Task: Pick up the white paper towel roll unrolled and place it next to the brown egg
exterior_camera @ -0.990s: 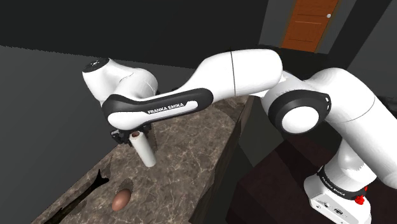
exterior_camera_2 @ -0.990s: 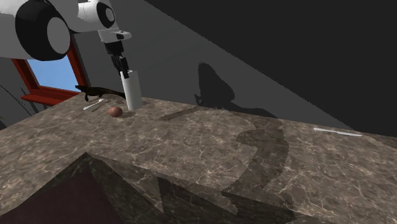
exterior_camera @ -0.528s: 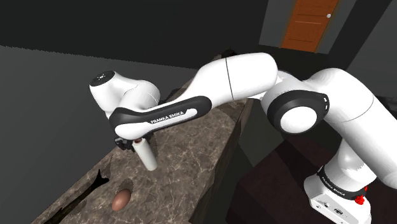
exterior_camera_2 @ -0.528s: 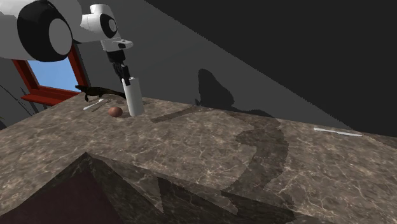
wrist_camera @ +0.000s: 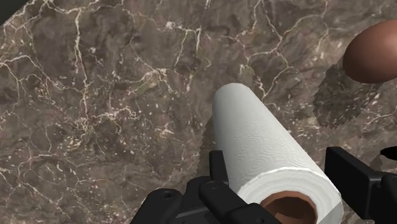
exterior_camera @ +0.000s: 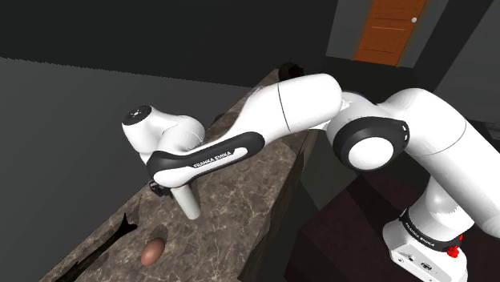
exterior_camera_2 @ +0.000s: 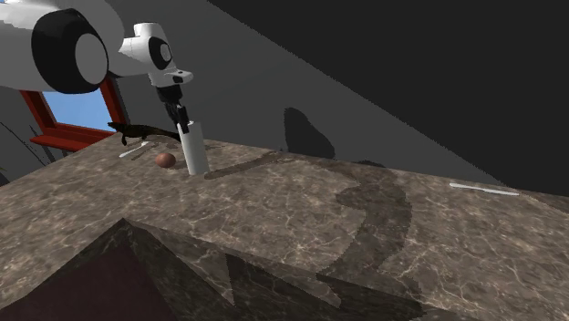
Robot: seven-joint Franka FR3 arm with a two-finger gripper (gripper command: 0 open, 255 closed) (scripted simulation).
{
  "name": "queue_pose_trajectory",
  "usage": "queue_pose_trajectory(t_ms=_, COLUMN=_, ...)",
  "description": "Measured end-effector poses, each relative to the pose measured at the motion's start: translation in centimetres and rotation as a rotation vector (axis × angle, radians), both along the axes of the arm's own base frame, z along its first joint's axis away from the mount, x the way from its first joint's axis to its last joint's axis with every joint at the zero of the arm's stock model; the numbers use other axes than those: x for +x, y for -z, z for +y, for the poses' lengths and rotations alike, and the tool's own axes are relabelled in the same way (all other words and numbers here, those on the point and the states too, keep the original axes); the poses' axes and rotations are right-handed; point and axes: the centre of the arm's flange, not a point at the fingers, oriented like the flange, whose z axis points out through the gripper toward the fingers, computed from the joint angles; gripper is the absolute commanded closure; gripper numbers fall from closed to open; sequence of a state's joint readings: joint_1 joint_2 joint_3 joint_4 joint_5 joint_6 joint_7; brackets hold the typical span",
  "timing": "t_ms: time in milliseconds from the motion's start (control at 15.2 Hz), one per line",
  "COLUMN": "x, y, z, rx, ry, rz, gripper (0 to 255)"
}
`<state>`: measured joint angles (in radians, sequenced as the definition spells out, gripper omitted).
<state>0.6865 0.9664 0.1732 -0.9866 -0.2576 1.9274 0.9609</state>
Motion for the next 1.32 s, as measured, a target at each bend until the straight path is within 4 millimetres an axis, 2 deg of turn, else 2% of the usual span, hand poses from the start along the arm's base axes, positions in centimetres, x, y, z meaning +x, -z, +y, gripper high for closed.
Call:
queue_pose_trajectory(t_ms=264, x=0.0, y=1.9, z=0.1, rx=0.000, ry=0.000, rz=0.000, gripper=255)
queue_pose_trajectory(t_ms=594, x=0.0, y=2.1, z=0.0, rx=0.000, ry=0.000, rz=0.000, gripper=255)
queue_pose_trajectory(t_ms=660, x=0.0, y=2.1, z=0.1, rx=0.000, ry=0.000, rz=0.000, gripper=0)
queue_pose_trajectory(t_ms=1056, x=0.0, y=2.1, z=0.1, rx=0.000, ry=0.000, rz=0.000, gripper=0)
queue_pose_trajectory(t_ms=1320, x=-0.1, y=-1.9, z=0.4, rx=0.002, ry=0.000, rz=-0.001, gripper=0)
